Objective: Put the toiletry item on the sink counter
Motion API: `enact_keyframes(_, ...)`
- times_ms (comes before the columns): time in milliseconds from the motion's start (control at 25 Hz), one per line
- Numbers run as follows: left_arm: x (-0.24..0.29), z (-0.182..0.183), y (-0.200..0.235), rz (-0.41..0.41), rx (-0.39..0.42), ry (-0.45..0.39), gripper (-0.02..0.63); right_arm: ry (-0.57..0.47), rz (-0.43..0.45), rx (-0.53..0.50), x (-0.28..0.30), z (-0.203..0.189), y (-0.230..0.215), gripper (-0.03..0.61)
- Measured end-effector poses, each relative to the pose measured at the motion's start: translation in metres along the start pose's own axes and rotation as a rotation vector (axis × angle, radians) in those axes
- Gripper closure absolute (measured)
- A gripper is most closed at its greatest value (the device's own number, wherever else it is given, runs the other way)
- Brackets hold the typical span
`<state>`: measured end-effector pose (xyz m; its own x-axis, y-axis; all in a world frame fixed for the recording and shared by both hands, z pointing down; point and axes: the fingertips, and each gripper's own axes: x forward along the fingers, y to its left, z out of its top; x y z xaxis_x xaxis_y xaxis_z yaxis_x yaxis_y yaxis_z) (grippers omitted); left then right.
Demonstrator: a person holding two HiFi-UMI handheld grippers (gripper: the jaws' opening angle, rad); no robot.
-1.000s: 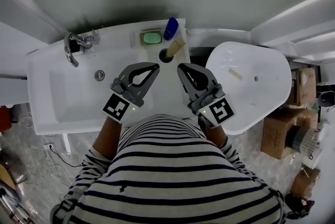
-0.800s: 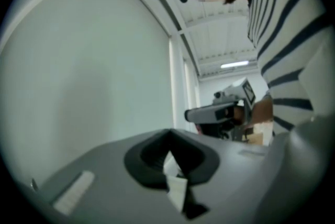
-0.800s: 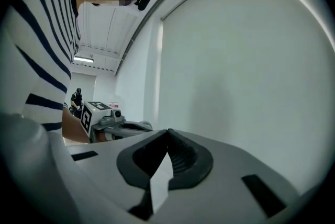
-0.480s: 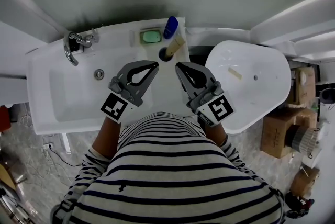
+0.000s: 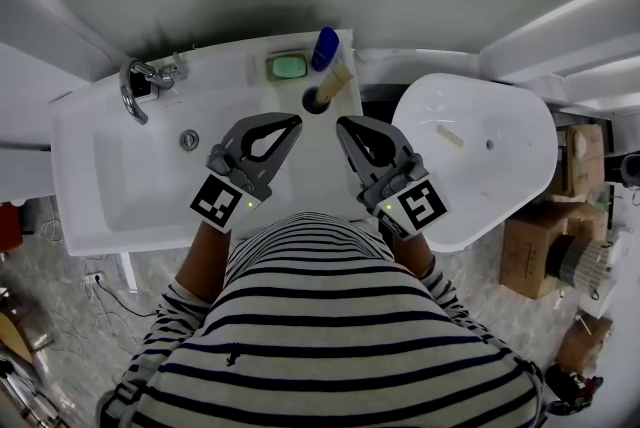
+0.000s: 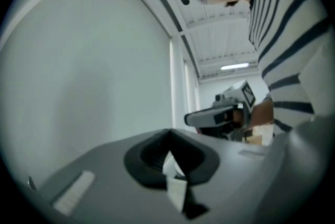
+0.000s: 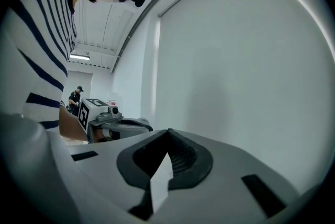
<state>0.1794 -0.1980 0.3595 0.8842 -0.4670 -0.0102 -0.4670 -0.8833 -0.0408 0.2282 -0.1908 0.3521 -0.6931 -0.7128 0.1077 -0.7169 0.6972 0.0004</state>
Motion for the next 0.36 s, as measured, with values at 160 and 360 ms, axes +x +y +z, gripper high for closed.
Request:
enact_keyframes(160,0.0006,-0.0006,-0.0004,0.001,-0.020,-0.004,0.606,0.002,-0.004,0.001,-0.0012,-0.0012,-0.0011,0.571)
enact_keyframes(360,0.0022,-0.0015,-0.0033,-0.010,-0.025,-0.005,0.606,0.017,-0.013,0.002,-0.0041,-0.0054,-0.0028,0.571)
